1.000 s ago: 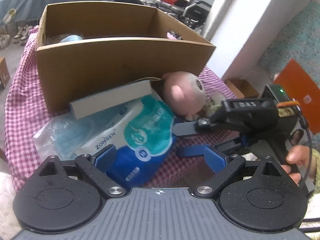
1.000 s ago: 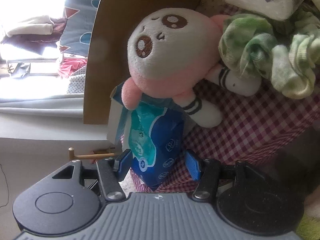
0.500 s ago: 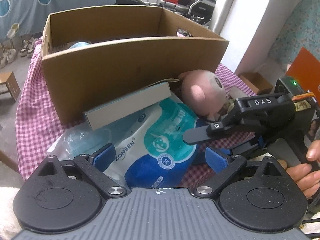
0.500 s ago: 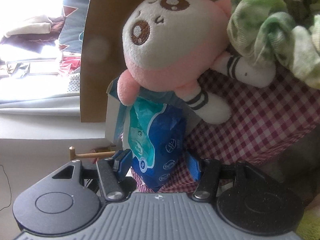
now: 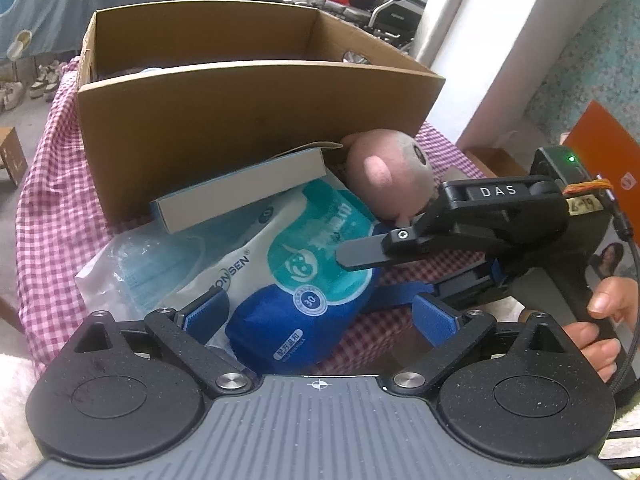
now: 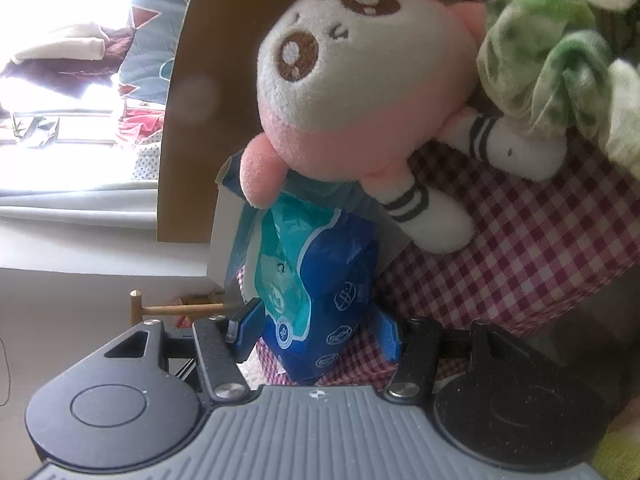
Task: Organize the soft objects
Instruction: 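Move the right gripper to the blue wipes pack and grasp it, then lift the blue wipes pack with the right gripper toward the box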
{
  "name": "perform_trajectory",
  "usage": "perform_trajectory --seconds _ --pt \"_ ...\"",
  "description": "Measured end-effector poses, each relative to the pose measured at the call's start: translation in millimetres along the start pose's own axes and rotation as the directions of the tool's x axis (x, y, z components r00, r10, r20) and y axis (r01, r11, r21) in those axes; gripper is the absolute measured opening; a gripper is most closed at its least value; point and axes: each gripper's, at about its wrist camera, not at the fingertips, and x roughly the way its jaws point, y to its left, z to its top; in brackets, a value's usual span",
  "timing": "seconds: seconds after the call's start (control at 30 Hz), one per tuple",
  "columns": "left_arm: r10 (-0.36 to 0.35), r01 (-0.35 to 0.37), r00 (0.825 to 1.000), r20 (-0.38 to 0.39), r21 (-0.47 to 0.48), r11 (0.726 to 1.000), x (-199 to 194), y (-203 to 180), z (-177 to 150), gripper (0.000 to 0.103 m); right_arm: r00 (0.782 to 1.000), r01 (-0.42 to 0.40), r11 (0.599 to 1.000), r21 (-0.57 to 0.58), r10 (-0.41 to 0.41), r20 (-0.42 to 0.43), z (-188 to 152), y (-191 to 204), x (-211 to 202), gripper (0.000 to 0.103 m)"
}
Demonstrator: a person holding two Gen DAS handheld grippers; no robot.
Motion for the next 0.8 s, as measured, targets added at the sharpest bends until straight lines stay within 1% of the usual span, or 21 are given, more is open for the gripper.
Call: perform_trajectory --seconds 0.1,0.27,0.33,0.43,0.5,0.6,0.7,0.8 --pt "0.000 0.000 1.000 -0.002 0.003 1.000 3.4 0.9 1.9 0.099 1.000 -0.013 1.000 0.005 0.013 0.011 -0.1 -2.8 0.4 0.060" --pt "0.038 -0.039 0.999 0.008 0.032 0.999 7.0 1.8 7.6 0.099 1.000 -0.020 1.000 0.010 0.020 0.009 0.9 -5.3 1.2 0.059" --pt "0.046 -0.047 0.999 0.009 0.025 0.999 5.4 3.0 9.0 0.099 1.000 -0.015 1.000 0.019 0.015 0.010 0.9 -5.6 0.0 0.059" --pt "0.052 -0.052 0.999 0.002 -0.007 0.999 -1.5 6.7 6.8 0.099 1.000 0.014 1.000 -0.001 -0.014 0.027 0.0 -4.1 -8.1 0.059" --pt "0.065 -0.064 0.998 0.008 -0.023 0.998 -9.2 10.5 3.4 0.099 0.998 0.048 0.998 -0.043 -0.047 0.042 -1.1 1.6 -16.2 0.060" --pt "0.072 -0.071 0.997 0.018 -0.058 0.996 -20.1 16.6 -1.5 0.099 0.988 0.137 0.979 -0.151 -0.124 0.090 -4.8 17.6 -30.8 0.060" --pt "0.045 -0.044 0.999 0.010 -0.114 0.993 -23.3 23.6 -5.7 0.098 0.976 0.194 0.942 -0.275 -0.157 0.151 -10.6 38.8 -40.6 0.060" --pt "0.019 -0.019 1.000 -0.005 -0.136 0.991 -16.9 26.0 -8.1 0.094 0.963 0.246 0.889 -0.386 -0.179 0.201 -14.4 58.2 -37.0 0.061"
